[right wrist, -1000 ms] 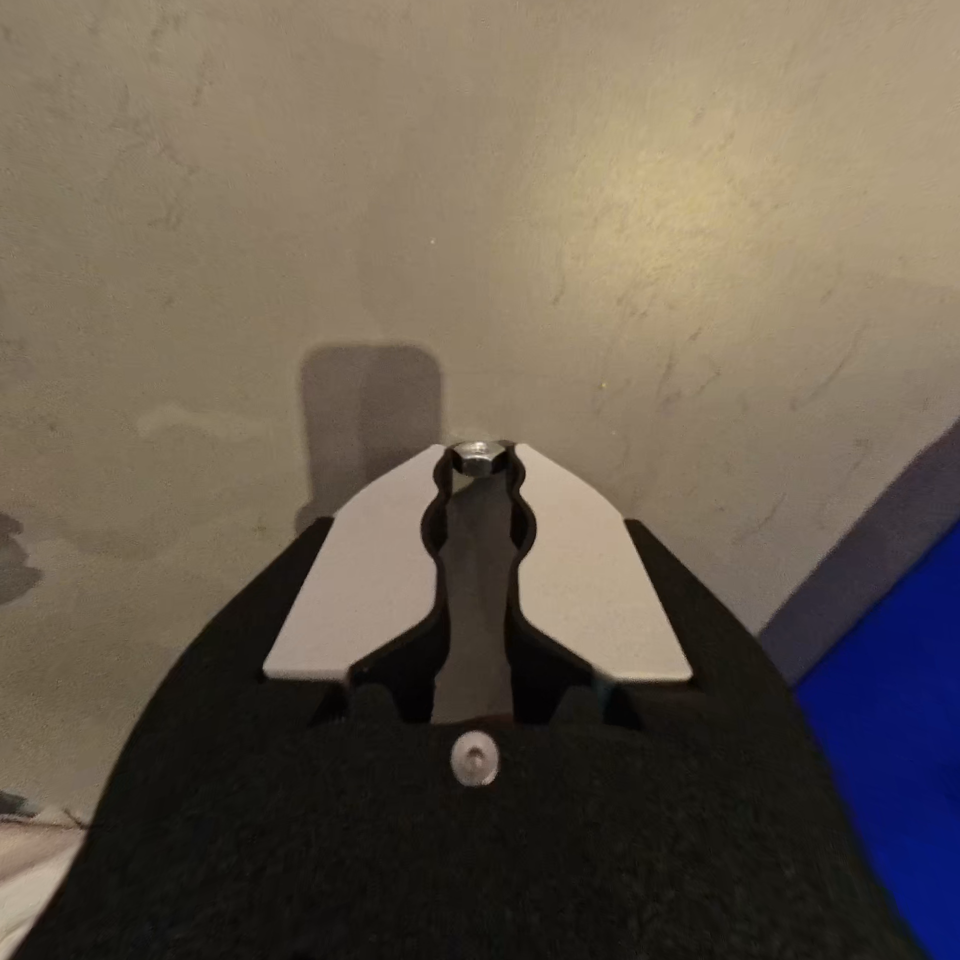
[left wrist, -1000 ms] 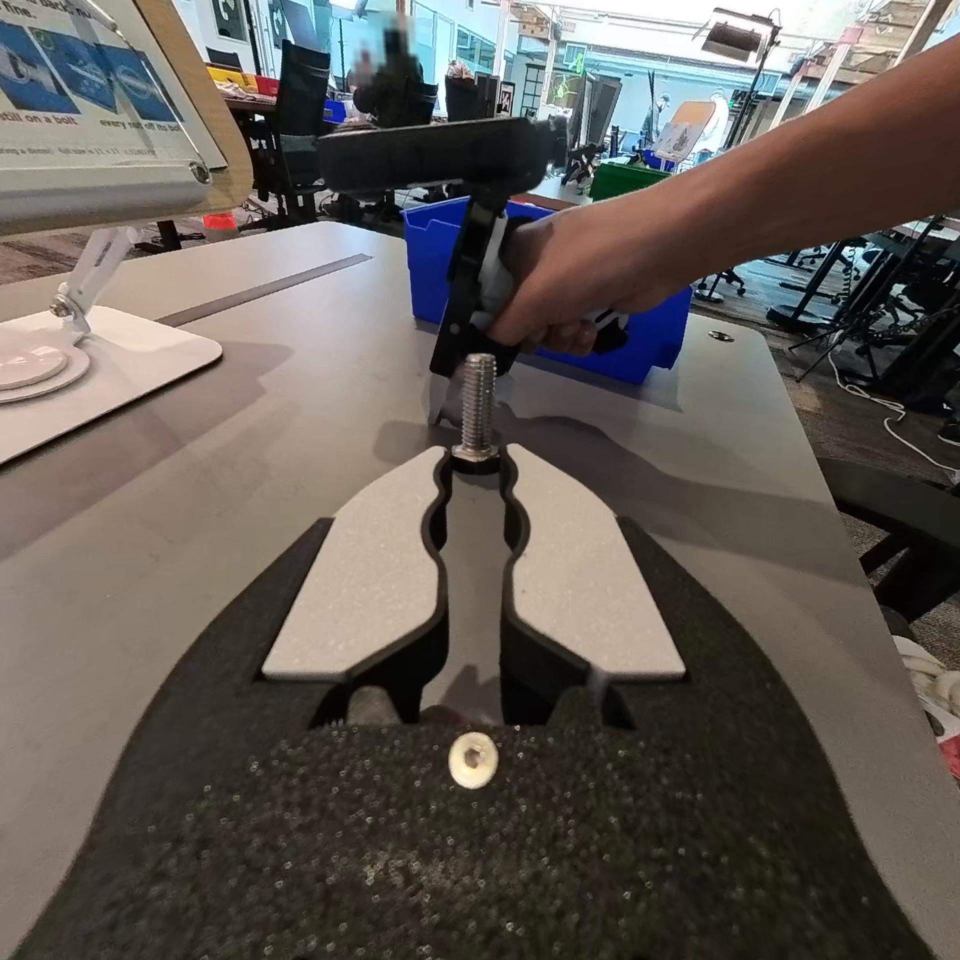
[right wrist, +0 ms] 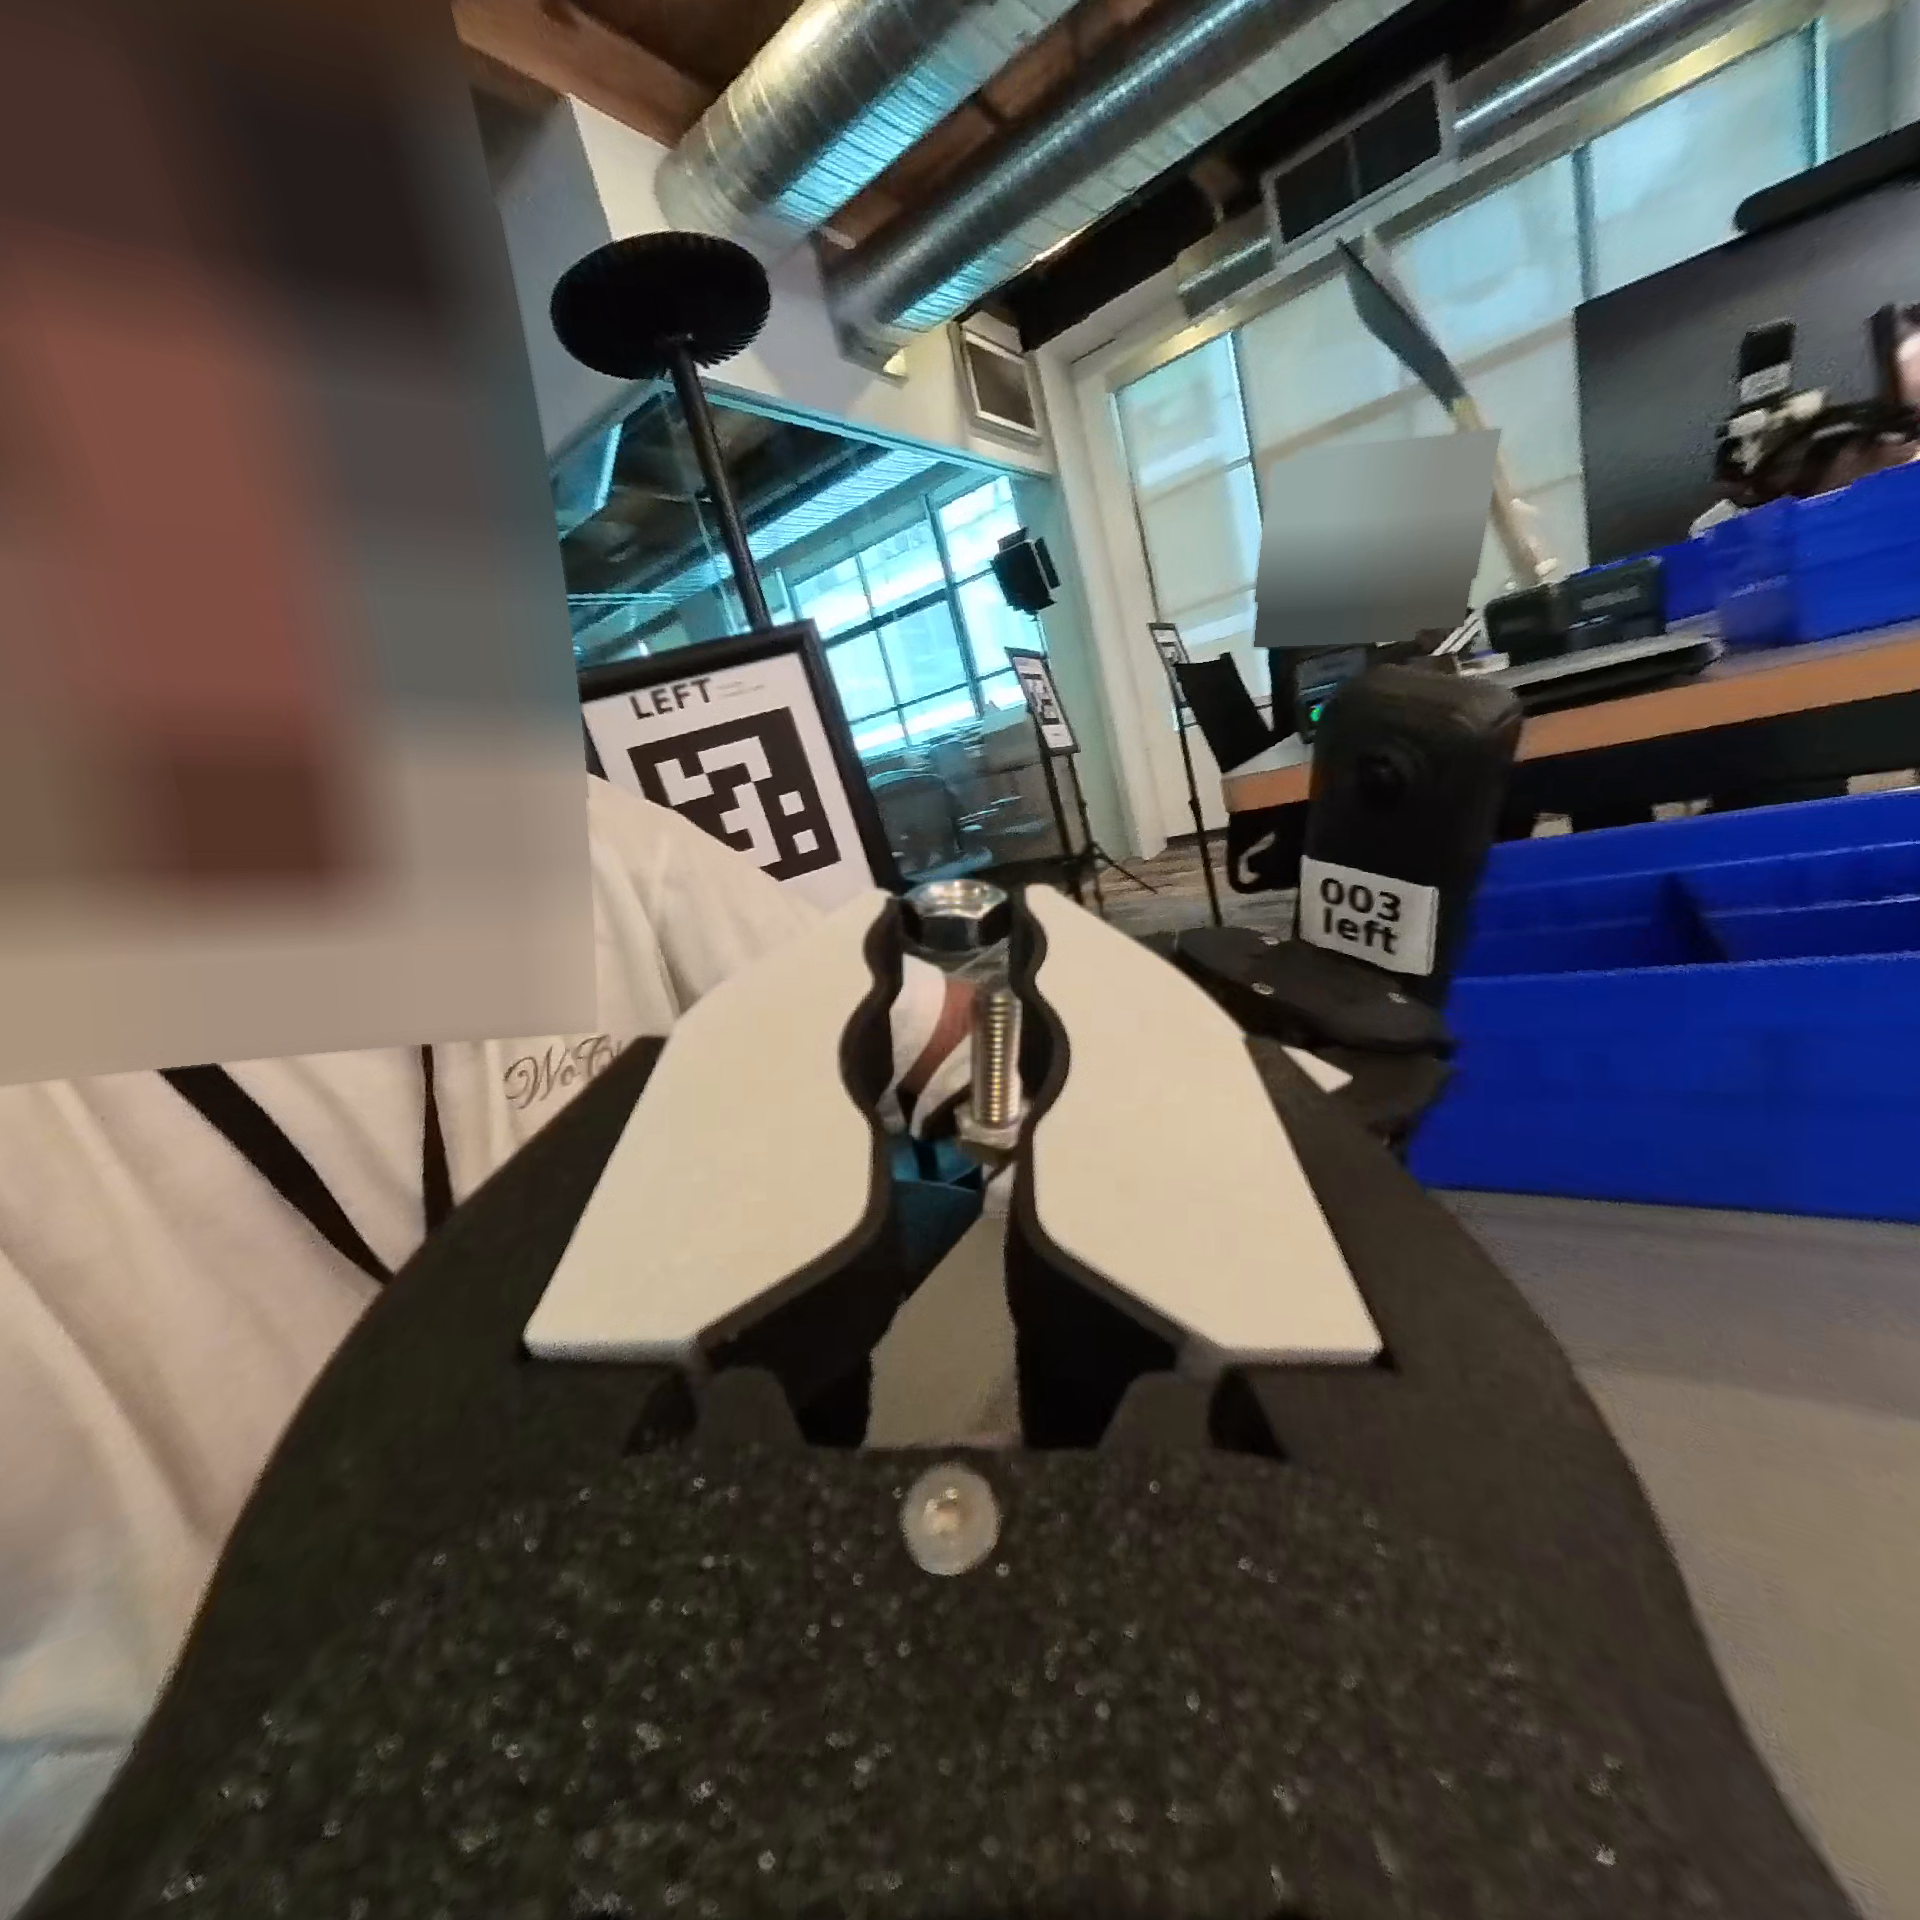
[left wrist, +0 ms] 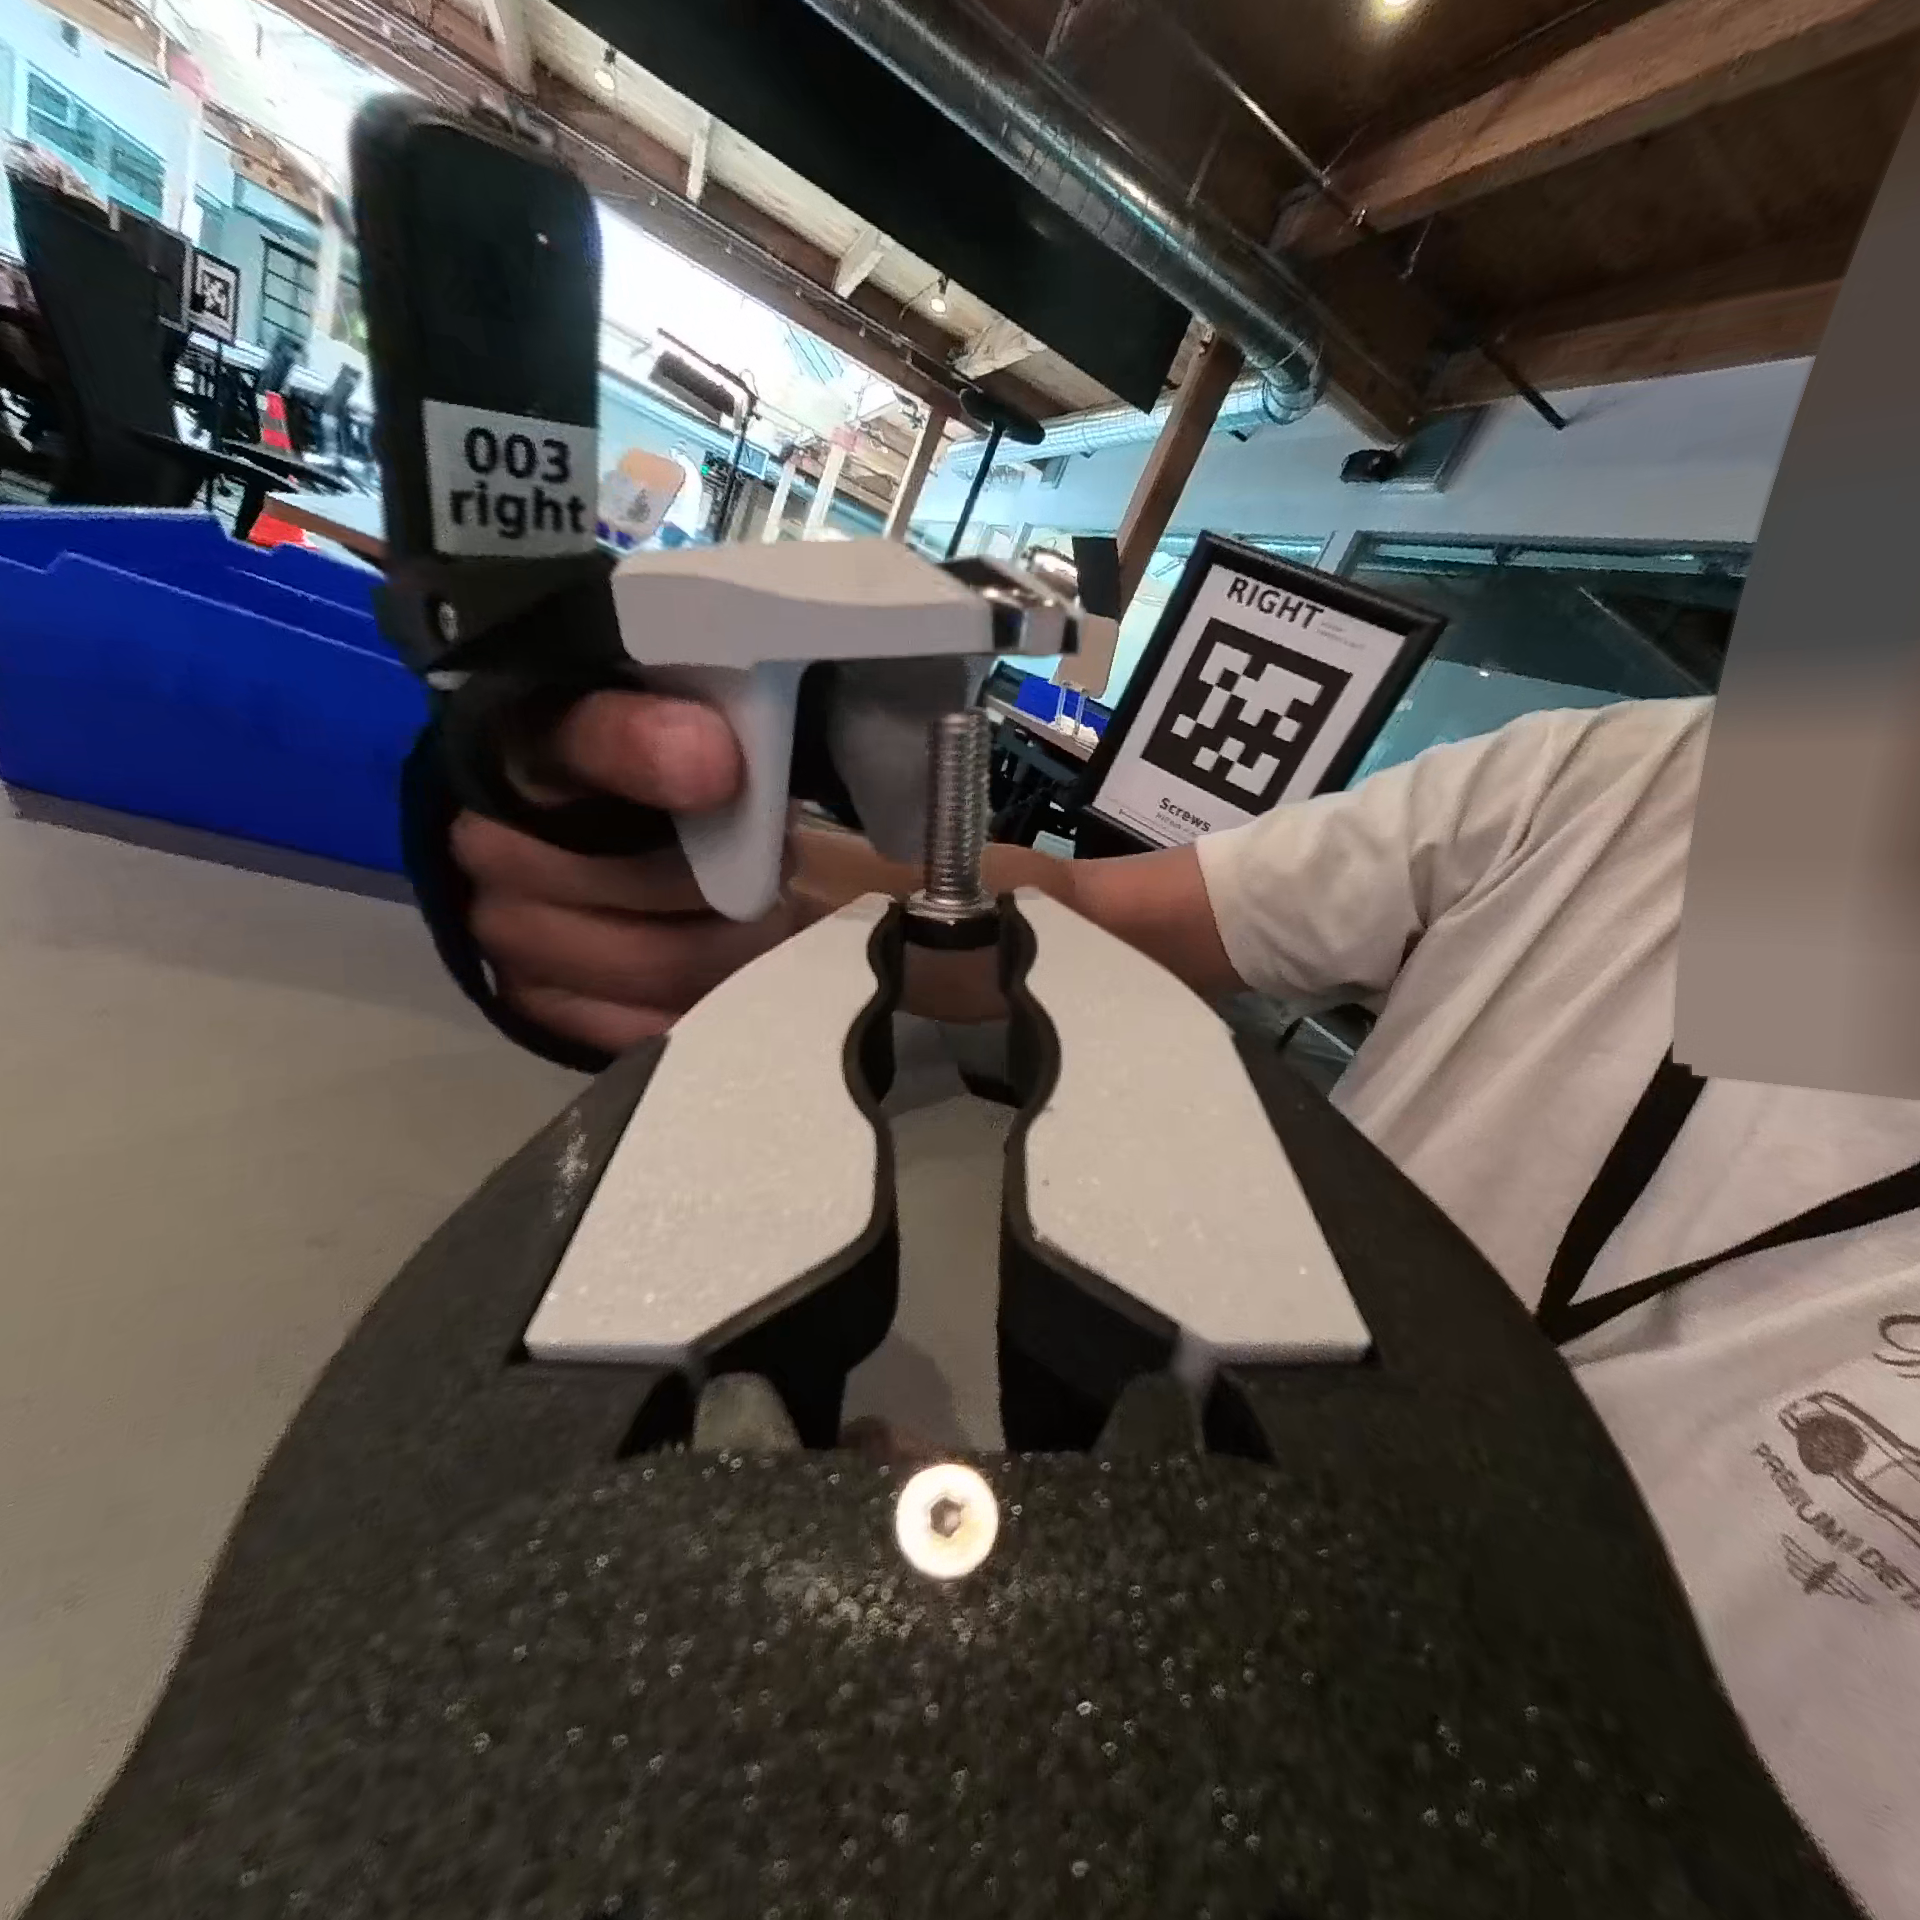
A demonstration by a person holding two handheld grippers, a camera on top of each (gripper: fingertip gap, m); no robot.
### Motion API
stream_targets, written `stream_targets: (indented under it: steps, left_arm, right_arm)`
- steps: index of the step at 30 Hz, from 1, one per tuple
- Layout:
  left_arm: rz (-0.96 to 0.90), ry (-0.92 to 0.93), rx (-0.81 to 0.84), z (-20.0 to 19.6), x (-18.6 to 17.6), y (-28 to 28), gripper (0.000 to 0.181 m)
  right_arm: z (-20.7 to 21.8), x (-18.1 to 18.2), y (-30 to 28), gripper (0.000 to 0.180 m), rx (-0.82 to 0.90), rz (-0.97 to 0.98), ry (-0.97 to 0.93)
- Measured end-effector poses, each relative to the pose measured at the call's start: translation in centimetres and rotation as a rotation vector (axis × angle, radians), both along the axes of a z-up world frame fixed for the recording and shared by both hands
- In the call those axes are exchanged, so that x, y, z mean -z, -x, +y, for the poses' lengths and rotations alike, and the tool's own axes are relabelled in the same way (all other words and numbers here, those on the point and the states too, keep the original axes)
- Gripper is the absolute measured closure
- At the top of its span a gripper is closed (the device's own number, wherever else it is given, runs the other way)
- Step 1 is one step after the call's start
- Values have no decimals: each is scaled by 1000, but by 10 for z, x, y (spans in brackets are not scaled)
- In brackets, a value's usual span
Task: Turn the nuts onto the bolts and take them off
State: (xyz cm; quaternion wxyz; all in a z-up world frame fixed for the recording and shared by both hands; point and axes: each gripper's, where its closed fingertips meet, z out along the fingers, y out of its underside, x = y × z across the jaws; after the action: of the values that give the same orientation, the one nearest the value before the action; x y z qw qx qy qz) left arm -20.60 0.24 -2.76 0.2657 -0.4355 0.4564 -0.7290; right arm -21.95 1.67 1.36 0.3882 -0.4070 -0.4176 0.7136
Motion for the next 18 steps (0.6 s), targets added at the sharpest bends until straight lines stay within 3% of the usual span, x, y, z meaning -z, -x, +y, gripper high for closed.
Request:
stream_targets:
  steps: [12, 18]
  left_arm:
    - [2, 4, 14, -1, 3, 1, 165]
    - [26, -48, -124, 22, 2, -3, 164]
  right_arm:
    - [1, 15, 4, 161, -116, 72, 86]
    - [22, 12, 3, 161, 5, 87, 69]
